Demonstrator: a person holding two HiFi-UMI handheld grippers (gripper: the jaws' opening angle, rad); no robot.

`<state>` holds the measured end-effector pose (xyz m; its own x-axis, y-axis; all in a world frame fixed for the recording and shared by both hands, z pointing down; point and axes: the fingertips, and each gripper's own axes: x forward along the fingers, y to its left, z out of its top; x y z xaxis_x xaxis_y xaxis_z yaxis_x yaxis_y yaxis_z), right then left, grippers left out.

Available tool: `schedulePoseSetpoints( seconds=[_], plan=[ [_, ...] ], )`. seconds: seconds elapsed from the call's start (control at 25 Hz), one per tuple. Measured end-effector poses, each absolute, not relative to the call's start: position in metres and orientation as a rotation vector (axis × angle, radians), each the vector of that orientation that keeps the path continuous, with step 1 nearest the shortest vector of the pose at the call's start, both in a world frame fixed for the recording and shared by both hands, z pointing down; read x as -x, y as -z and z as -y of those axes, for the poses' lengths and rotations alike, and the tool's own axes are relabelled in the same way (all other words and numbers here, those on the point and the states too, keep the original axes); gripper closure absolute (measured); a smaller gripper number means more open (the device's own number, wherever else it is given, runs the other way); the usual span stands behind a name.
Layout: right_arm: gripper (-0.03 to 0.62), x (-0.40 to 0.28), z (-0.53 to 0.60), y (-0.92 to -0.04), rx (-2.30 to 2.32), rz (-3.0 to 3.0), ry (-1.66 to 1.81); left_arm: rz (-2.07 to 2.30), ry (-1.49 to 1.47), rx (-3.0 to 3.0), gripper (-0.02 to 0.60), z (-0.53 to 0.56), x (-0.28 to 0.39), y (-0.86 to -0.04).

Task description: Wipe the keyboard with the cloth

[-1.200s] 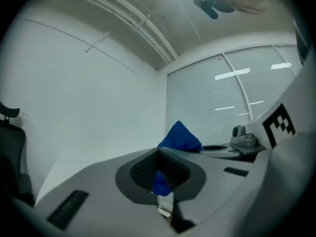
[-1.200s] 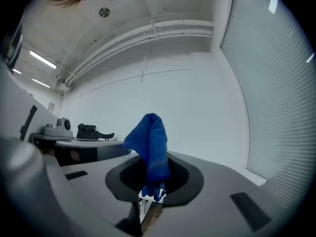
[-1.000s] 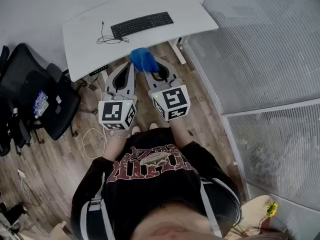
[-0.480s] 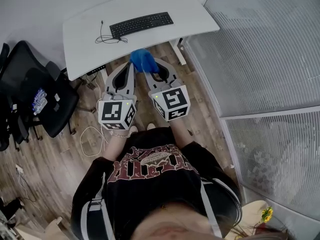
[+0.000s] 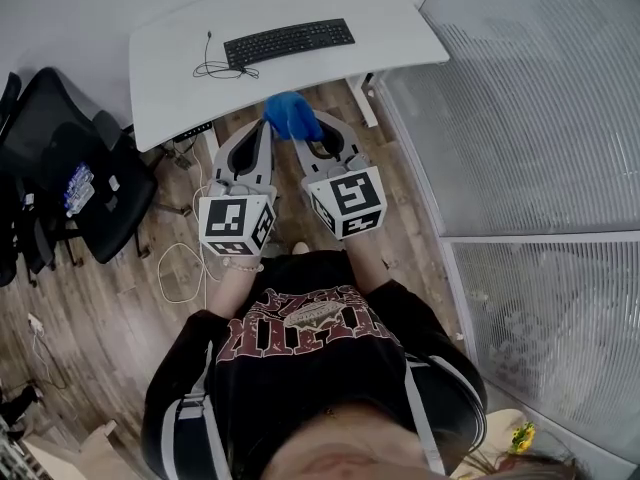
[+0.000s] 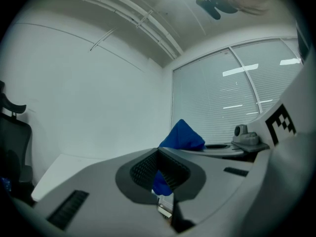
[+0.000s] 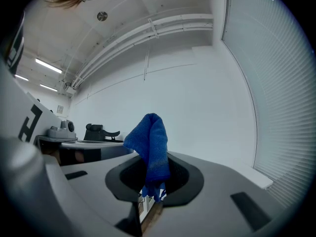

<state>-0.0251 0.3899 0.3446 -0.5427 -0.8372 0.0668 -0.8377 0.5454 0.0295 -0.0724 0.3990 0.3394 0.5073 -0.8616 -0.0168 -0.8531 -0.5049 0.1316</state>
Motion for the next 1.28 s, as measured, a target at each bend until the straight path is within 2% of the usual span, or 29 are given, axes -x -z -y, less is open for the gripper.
schedulePoseSetpoints(
  seconds=[1.28],
  plan=[
    [0.530,0.052,-0.190,-0.364,-1.625,2.604,-0.065,1.338,0.092,-2.687,0.549,-0.196,0.100,-0.362]
  ],
)
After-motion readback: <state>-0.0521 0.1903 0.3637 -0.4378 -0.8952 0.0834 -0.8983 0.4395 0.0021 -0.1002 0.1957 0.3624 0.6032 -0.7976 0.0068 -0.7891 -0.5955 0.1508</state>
